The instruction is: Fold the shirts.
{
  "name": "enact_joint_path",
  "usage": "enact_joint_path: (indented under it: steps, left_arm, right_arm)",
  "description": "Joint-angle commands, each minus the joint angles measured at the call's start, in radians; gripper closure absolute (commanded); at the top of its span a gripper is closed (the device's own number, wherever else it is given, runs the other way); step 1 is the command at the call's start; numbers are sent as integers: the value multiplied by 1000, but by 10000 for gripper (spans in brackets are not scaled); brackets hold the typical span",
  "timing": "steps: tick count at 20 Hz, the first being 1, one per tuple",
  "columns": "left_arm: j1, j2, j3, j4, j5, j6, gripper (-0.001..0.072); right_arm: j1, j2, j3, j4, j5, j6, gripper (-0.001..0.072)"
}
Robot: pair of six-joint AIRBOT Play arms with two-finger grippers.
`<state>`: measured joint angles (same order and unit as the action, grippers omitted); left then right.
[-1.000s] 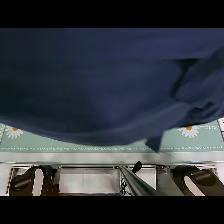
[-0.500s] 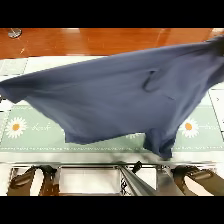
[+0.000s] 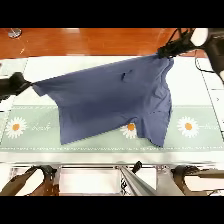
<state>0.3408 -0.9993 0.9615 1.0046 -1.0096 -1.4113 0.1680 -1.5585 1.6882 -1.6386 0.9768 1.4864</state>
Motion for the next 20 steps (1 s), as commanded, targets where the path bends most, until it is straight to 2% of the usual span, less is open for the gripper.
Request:
enact_joint_path:
  steps: [1,5,8,9,10,11,12,13,14,15,16,17,20]
  left_arm:
    - [-56,-216,-5,-11,50,57,685]
    - [-135,-380,-5,-11,-6,21,686]
    - [-140,-391,3,-11,-37,11,682]
    - [-132,-389,29,-10,-83,39,553]
    - [-118,-389,69,-1,-159,69,305]
    - [-99,-389,123,41,-246,73,182]
    - [-80,-386,175,100,-325,72,197]
    - [-61,-372,222,177,-382,38,324]
    - [-43,-344,246,233,-404,2,338]
    - [-22,-300,248,245,-409,-23,312]
    - [-6,-257,236,243,-417,-42,197]
    - [6,-214,211,245,-433,-41,123]
    - [10,-95,52,215,-486,-40,108]
  right_arm:
    - [-5,-90,1,66,-136,24,690]
    - [-5,-132,1,49,-59,23,689]
    - [-5,-135,2,10,11,18,677]
    - [-5,-122,6,-7,29,-8,527]
    - [-4,-98,15,-32,48,-30,313]
    - [-4,-70,28,-60,72,-39,270]
    - [-4,-39,43,-98,104,-39,270]
    - [-4,-2,56,-163,154,-41,270]
    - [-4,38,57,-239,210,-45,270]
    - [-7,71,56,-275,260,-48,269]
    - [-26,100,56,-273,305,-47,270]
    - [-48,119,56,-257,352,-48,269]
    - [-148,148,21,-17,384,-93,270]
